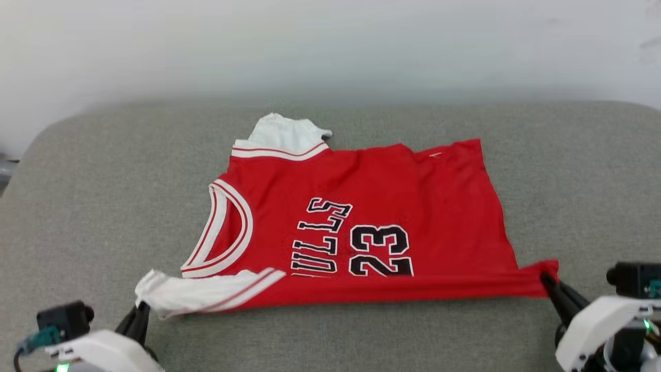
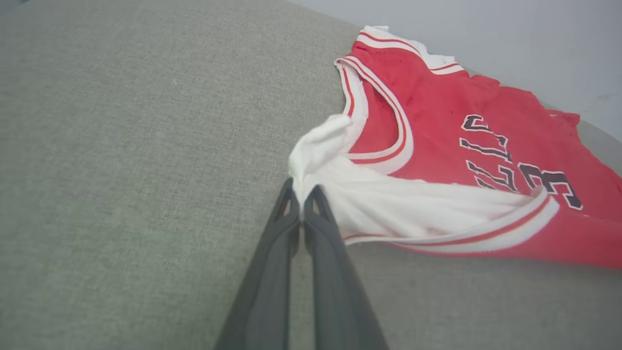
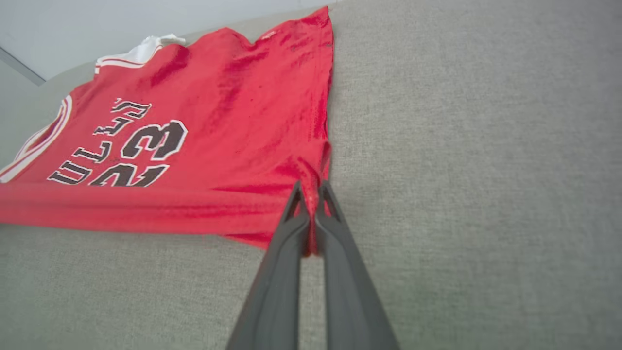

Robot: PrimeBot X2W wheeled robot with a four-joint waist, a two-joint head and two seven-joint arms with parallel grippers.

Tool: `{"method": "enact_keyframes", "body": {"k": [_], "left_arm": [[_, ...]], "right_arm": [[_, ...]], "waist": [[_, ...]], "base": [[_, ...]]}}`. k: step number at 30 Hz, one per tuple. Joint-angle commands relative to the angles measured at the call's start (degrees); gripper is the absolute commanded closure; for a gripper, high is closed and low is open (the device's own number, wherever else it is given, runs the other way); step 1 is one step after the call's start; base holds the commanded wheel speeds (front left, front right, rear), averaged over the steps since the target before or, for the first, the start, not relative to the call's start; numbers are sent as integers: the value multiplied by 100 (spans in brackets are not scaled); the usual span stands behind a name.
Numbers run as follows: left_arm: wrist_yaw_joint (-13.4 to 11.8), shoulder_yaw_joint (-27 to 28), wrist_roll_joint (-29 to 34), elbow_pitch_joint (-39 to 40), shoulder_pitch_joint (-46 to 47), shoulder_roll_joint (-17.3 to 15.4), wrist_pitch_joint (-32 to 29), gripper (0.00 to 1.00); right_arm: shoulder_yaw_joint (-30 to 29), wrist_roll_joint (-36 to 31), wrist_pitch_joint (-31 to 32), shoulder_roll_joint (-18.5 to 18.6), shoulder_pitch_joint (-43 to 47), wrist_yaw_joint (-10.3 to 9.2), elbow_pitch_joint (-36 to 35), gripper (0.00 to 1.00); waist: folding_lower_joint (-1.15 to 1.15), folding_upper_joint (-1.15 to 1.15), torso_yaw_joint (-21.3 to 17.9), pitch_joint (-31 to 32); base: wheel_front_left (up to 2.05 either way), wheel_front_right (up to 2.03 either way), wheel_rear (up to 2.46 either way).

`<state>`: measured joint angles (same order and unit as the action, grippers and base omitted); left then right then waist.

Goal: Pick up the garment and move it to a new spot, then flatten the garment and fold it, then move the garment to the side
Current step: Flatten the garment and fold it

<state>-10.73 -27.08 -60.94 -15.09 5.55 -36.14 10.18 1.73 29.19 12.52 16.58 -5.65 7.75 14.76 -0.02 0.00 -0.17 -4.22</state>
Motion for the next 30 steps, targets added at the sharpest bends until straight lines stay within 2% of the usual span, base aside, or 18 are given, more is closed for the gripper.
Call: {"method": "enact_keyframes", "body": {"k": [1, 9, 15, 22, 30], "left_arm": [[-187, 105, -36, 123, -250, -182, 2, 100], [-772, 186, -321, 1188, -1424, -394, -120, 100], [-986, 200, -362, 1773, -1908, -546, -153, 100], [-882, 119, -230, 1843, -1514, -613, -272, 100], [-583, -93, 31, 1347, -564, -274, -317, 100]], "right_arm": [[-220, -58, 52, 18, 242, -48, -133, 100], [-858, -385, 554, -505, 1589, -48, -1102, 100], [-1153, -570, 861, -863, 2177, -46, -1670, 100], [-1204, -810, 1060, -957, 2042, -40, -1891, 100], [-949, -1126, 1010, -882, 1246, -33, -1519, 100]], "waist": [[2, 0, 24, 144], [2, 0, 135, 435], [2, 0, 183, 445], [2, 0, 152, 376], [2, 0, 95, 23]], "base": [[0, 0, 0], [0, 0, 0], [0, 0, 0], [0, 0, 0], [0, 0, 0]]}}
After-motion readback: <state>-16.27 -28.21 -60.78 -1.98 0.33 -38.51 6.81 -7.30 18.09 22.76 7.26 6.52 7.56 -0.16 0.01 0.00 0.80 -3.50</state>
